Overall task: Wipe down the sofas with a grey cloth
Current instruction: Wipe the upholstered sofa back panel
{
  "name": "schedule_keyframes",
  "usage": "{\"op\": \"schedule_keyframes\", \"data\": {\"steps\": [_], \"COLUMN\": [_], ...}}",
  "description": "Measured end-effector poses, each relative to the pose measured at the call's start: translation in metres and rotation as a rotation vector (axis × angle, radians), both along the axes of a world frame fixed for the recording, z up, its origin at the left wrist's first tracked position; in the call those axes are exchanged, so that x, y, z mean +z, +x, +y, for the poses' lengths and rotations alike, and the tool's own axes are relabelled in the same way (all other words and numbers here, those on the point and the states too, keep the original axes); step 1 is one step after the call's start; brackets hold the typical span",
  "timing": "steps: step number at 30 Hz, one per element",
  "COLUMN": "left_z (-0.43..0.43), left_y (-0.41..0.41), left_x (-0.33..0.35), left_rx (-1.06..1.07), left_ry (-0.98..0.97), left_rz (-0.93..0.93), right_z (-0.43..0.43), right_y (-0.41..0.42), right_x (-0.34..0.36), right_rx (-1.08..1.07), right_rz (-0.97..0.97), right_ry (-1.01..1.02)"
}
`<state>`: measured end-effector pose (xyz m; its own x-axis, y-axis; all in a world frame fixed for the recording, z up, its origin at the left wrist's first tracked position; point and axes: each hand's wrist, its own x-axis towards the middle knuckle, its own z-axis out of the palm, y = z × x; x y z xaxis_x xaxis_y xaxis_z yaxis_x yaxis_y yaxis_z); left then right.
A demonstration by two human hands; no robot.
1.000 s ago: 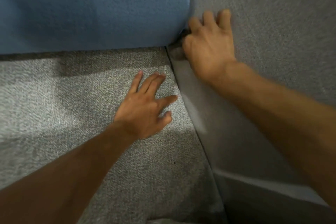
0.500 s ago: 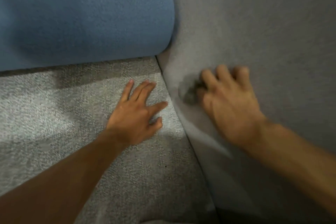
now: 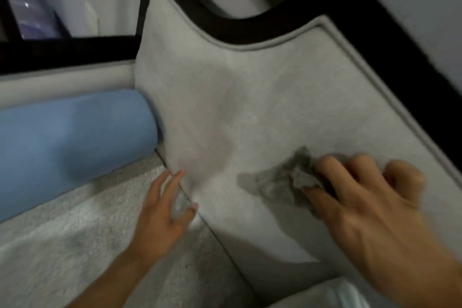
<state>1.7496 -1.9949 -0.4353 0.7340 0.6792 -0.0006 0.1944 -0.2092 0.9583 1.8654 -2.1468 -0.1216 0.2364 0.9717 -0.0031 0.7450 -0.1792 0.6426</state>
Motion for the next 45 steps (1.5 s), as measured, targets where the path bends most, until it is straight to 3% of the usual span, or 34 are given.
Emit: {"op": "schedule_keyframes", "data": {"steps": [4, 7, 12, 19, 23, 28, 31, 35, 40, 45], "left_z": [-0.025, -0.044, -0.049, -0.05, -0.053, -0.06, -0.072, -0.085, -0.142, -0.215], "left_y": [0.051, 0.077, 0.08, 0.075, 0.072, 0.088, 0.095, 0.093, 0.105, 0.102], "left_x": [0.122, 0.173, 0.178, 0.193, 0.209, 0.252, 0.263, 0.276, 0.318, 0.325], "left_rx": [-0.033, -0.011, -0.002, 0.006, 0.014, 0.064, 0.087, 0.095, -0.062, -0.204], "left_ry": [-0.01, -0.004, -0.086, -0.1, -0.116, -0.017, 0.07, 0.145, 0.506, 0.681], "left_rz": [-0.281, -0.335, -0.297, -0.23, -0.23, -0.283, -0.281, -0.262, -0.289, -0.278], "right_z": [0.002, -0.005, -0.062, -0.017, -0.08, -0.086, -0.068, -0.115, -0.208, -0.256], "right_y": [0.016, 0.028, 0.013, 0.029, 0.012, 0.016, 0.019, 0.012, 0.001, -0.008], "right_x": [0.054, 0.069, 0.057, 0.061, 0.046, 0.06, 0.06, 0.062, 0.077, 0.084], "right_rx": [-0.002, -0.062, -0.046, -0.053, -0.108, -0.082, -0.175, -0.283, -0.428, -0.606], "right_rz": [-0.035, -0.041, 0.042, 0.126, 0.138, 0.061, 0.076, 0.082, 0.044, 0.101], "right_ry": [0.134, 0.284, 0.247, 0.421, 0.401, 0.419, 0.545, 0.611, 0.715, 0.927]}}
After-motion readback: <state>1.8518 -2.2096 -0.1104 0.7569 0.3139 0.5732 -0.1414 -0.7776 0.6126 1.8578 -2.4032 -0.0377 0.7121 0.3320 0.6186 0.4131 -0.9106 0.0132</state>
